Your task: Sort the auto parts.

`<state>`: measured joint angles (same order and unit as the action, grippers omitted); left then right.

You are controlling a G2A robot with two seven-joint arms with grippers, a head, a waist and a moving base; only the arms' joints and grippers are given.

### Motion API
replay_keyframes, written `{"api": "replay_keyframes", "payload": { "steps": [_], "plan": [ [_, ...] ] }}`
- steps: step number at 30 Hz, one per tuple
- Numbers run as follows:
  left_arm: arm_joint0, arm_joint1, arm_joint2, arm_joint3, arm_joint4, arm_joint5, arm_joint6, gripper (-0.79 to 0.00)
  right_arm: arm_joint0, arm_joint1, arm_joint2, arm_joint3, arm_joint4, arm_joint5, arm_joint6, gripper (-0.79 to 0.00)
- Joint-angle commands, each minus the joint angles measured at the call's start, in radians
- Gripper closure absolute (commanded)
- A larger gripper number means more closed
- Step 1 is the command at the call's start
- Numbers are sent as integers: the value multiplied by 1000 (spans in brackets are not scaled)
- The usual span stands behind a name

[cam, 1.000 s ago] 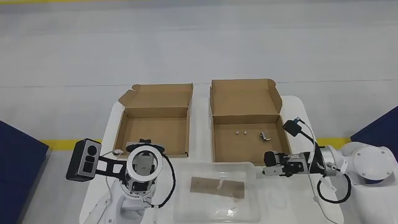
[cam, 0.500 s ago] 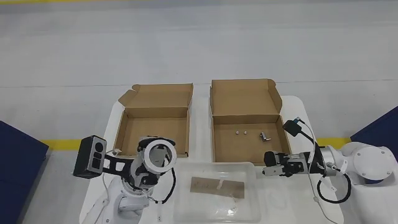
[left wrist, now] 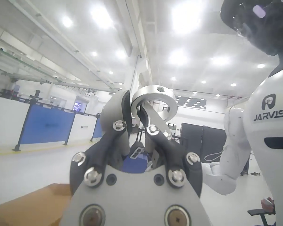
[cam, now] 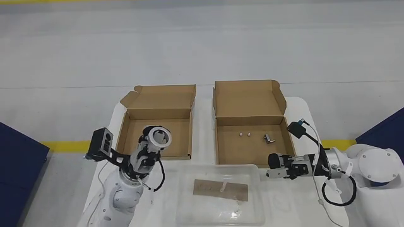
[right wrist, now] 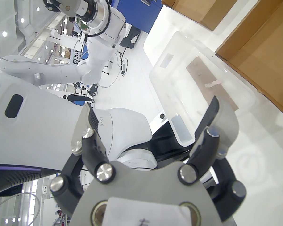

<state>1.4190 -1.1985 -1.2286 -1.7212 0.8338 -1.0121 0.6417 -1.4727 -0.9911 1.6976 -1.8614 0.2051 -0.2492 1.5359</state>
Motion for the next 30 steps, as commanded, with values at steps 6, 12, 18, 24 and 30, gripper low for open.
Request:
{"api": "replay_keyframes", "payload": {
  "steps": [6,12,18,24,30],
  "plan": [
    [14,2,-10,22,-30,0,-56,0,0,0,0,0,0,0,0,-785],
    [20,6,-24,7,-9,88,-164,0,0,0,0,0,0,0,0,-785],
    [62,16,-77,-49,5,221,-315,0,0,0,0,0,0,0,0,-785],
    [114,25,-135,-100,43,349,-438,0,0,0,0,0,0,0,0,-785],
    [159,28,-168,-150,58,445,-482,0,0,0,0,0,0,0,0,-785]
  ]
}}
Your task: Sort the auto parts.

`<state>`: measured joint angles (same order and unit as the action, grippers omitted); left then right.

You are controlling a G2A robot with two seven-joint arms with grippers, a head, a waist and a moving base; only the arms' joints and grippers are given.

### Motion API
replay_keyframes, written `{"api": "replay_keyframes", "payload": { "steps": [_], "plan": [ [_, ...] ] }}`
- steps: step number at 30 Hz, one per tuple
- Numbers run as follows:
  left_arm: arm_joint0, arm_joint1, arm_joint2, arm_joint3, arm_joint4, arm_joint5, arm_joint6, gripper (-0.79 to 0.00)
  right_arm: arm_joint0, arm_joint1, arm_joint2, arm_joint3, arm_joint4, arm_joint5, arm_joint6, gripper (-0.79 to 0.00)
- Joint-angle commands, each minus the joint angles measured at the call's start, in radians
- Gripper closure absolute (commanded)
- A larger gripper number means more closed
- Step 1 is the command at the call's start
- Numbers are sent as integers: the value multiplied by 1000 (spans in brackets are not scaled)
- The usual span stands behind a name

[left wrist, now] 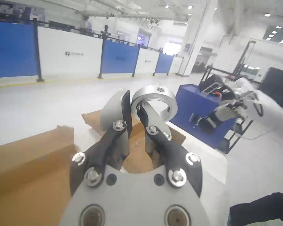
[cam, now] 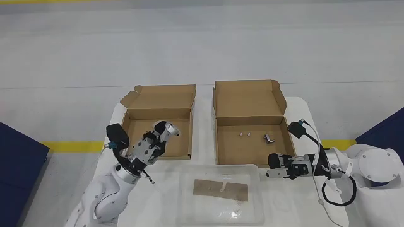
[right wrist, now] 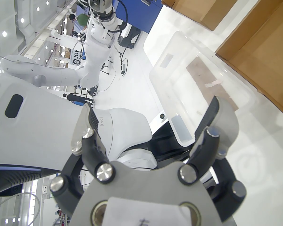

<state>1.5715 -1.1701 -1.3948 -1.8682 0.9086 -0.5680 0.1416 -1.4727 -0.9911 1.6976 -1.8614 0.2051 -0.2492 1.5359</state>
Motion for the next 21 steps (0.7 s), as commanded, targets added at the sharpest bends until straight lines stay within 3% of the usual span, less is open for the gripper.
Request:
{"api": "replay_keyframes", "payload": {
  "steps": [1,10,16,21],
  "plan": [
    [6,-1,-2,-3,-17,0,18,0,0,0,0,0,0,0,0,-785],
    [1,0,5,-10,7,15,-23,0,0,0,0,0,0,0,0,-785],
    [-43,-4,37,-48,-26,191,-263,0,0,0,0,0,0,0,0,-785],
    [-96,-8,53,-79,-20,395,-479,0,0,0,0,0,0,0,0,-785]
  ]
}}
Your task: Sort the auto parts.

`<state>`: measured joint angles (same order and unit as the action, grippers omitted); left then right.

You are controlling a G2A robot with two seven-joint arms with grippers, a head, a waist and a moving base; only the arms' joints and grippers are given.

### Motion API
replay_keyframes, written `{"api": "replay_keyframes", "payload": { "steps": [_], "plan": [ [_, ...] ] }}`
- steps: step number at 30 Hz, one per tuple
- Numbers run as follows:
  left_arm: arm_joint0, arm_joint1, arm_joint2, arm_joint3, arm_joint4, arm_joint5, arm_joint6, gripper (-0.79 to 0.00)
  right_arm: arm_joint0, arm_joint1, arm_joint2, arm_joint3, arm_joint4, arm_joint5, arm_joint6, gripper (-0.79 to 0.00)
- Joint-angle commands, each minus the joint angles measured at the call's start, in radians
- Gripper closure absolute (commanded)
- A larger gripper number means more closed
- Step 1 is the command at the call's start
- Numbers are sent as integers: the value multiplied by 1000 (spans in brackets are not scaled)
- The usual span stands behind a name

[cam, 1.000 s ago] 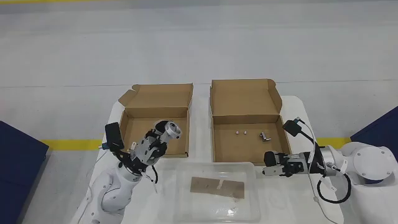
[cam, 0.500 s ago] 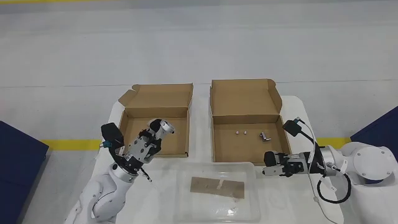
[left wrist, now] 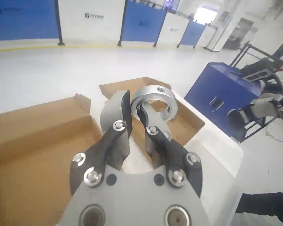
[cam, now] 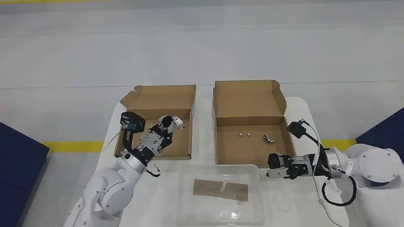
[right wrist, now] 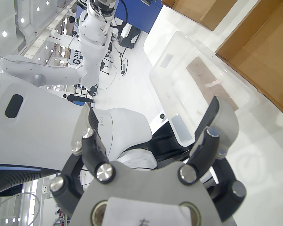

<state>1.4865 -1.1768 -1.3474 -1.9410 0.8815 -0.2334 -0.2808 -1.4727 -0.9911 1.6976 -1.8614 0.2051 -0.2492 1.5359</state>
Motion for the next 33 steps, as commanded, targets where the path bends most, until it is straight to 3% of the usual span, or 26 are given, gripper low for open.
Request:
{"api": "replay_keyframes", "payload": {
  "steps": [1,4,13,15,20,27,30,33],
  "plan": [
    [-22,-2,14,-17,14,91,-91,0,0,0,0,0,0,0,0,-785],
    [-44,-4,34,-35,81,198,-186,0,0,0,0,0,0,0,0,-785],
    [-42,-4,38,-31,92,200,-192,0,0,0,0,0,0,0,0,-785],
    [-54,-6,48,-27,107,241,-235,0,0,0,0,0,0,0,0,-785],
    [-153,-17,93,26,111,361,-398,0,0,0,0,0,0,0,0,-785],
    [-357,-43,190,220,144,560,-644,0,0,0,0,0,0,0,0,-785],
    [-414,-56,235,281,157,613,-677,0,0,0,0,0,0,0,0,-785],
    [-421,-59,244,288,157,617,-676,0,0,0,0,0,0,0,0,-785]
  ]
}}
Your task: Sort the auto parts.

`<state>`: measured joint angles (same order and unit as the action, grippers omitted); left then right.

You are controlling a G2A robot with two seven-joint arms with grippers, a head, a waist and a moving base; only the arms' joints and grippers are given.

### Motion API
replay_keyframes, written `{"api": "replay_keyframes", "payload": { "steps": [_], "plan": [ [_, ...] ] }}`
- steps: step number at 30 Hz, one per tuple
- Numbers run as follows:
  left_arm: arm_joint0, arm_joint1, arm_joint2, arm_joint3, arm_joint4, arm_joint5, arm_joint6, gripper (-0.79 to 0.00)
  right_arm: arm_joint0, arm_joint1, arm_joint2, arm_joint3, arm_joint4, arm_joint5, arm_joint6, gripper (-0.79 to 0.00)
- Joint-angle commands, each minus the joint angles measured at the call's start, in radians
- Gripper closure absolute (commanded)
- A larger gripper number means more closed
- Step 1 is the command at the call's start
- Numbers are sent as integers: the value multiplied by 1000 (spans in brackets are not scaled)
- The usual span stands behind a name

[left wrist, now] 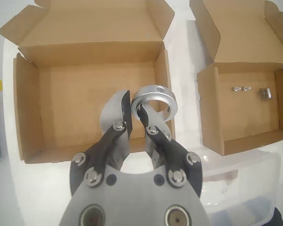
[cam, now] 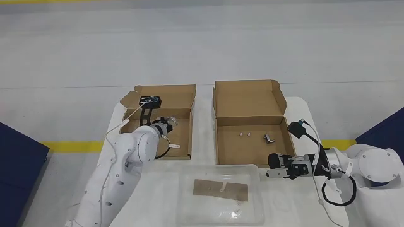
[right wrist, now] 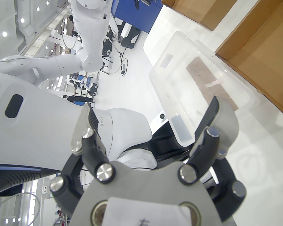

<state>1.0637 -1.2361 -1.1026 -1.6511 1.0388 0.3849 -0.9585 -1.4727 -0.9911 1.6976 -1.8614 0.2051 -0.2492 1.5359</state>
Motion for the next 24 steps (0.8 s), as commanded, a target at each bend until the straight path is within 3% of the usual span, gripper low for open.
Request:
{"api": "replay_keyframes", "payload": {
  "steps": [1,7,11,18,24],
  "plan": [
    [2,0,-1,-2,0,-2,1,0,0,0,0,0,0,0,0,-785],
    [6,1,5,11,23,-7,2,0,0,0,0,0,0,0,0,-785],
    [-56,-7,31,69,56,8,-86,0,0,0,0,0,0,0,0,-785],
    [-238,-43,123,299,49,36,-299,0,0,0,0,0,0,0,0,-785],
    [-340,-83,178,516,-66,7,-355,0,0,0,0,0,0,0,0,-785]
  ]
}}
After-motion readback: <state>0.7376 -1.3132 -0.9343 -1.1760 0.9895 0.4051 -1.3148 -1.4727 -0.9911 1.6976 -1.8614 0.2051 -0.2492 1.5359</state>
